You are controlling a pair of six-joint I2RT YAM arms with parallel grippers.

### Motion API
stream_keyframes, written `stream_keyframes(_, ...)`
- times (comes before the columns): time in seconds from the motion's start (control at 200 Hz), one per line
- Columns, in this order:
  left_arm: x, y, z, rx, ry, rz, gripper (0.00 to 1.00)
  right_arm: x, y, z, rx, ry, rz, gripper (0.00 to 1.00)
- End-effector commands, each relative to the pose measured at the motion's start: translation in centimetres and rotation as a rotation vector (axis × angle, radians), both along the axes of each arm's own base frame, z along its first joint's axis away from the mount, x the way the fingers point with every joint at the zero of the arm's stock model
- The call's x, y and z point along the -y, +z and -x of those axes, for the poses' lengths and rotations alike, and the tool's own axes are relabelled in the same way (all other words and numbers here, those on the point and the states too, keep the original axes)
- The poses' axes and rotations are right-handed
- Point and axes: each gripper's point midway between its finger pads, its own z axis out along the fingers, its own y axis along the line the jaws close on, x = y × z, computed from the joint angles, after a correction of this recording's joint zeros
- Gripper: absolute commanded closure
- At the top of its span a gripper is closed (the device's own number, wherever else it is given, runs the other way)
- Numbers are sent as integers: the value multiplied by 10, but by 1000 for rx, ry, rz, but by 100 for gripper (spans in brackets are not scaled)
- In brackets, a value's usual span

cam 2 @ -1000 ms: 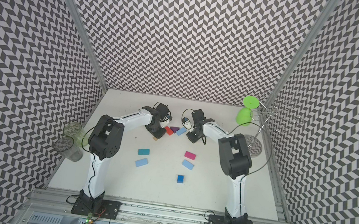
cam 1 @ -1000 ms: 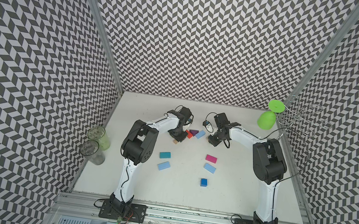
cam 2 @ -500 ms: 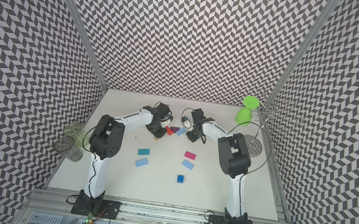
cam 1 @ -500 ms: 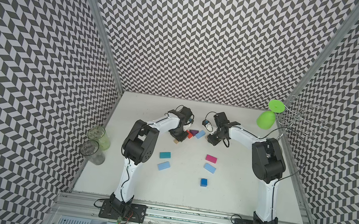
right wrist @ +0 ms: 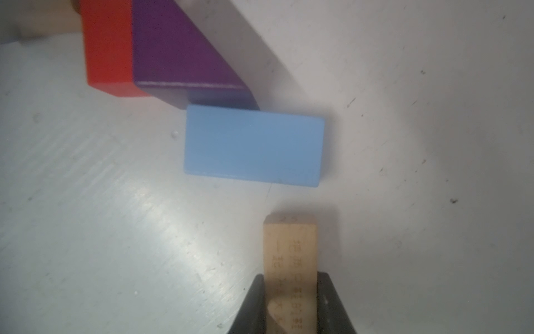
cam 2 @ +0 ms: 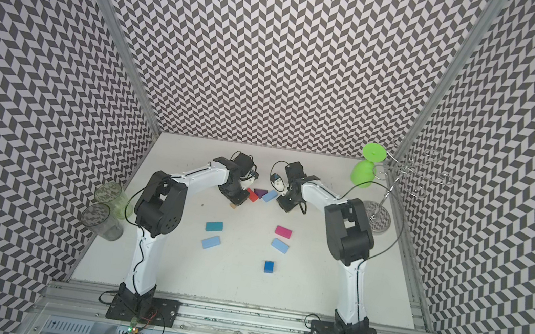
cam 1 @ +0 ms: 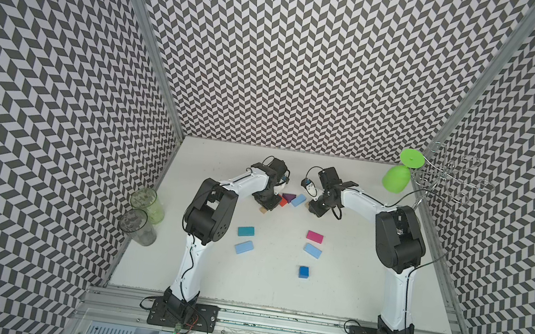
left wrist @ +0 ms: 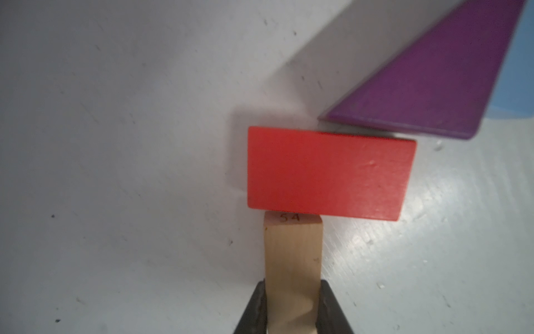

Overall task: Assemble a heart with building blocks
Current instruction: Assemble the building block at the center of the board.

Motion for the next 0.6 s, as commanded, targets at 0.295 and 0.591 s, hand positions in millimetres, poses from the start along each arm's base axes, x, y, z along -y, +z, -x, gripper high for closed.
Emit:
stream_keyframes(0.295,-5,-2,-5,-2,12,-10,89,-8,-8,-5,-3,-6,-24,100)
stream_keyframes(0.591,-6,-2,-7,5,14,-11,89,-12,-8,-8,-1,-6,-33,100)
